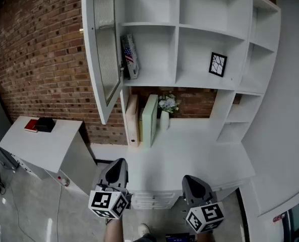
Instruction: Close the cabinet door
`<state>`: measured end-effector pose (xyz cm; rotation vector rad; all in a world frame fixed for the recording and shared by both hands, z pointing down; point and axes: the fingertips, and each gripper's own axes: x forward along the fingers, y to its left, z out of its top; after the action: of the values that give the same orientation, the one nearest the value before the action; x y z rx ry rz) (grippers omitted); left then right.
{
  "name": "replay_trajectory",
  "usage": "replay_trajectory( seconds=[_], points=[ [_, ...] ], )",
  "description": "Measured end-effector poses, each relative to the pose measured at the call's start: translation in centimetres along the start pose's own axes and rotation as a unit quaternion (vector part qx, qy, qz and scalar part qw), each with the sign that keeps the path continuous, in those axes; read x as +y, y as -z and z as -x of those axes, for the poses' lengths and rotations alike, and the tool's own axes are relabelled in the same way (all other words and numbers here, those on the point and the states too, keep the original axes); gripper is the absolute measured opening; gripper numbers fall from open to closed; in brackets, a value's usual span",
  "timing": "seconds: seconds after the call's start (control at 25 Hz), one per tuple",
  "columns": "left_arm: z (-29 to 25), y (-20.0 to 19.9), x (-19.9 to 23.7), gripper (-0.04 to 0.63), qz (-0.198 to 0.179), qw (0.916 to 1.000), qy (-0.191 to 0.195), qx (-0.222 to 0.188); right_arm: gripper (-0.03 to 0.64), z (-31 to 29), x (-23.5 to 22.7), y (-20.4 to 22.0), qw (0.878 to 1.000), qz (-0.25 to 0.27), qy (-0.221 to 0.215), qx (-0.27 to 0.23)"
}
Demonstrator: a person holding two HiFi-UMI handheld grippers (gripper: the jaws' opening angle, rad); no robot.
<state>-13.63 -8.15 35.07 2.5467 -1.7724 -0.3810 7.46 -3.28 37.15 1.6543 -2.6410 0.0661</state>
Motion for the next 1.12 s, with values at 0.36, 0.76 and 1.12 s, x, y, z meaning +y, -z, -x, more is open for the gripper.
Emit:
replay_trajectory(
  seconds=[0.36, 0.76, 1.12],
  points=[
    [-7.6, -0.3, 8.1, 0.014, -0.013, 0.9994, -0.027, -0.017, 0.001, -11.3, -1.3, -0.8, 1.0, 0.001, 0.014, -0.004],
    [-10.0, -1.2, 10.5, 0.015, -0.013, 0.9986, -0.018, -0.047, 0.001, -14.6, -1.2, -0.2, 1.0, 0.006, 0.026, -0.004],
    [-9.8, -4.0, 10.8, 0.107, -0.009, 0.9962, -0.018, -0.084, 0.001, -16.1, -0.2, -0.7, 1.0, 0.013, -0.008, -0.003]
  ],
)
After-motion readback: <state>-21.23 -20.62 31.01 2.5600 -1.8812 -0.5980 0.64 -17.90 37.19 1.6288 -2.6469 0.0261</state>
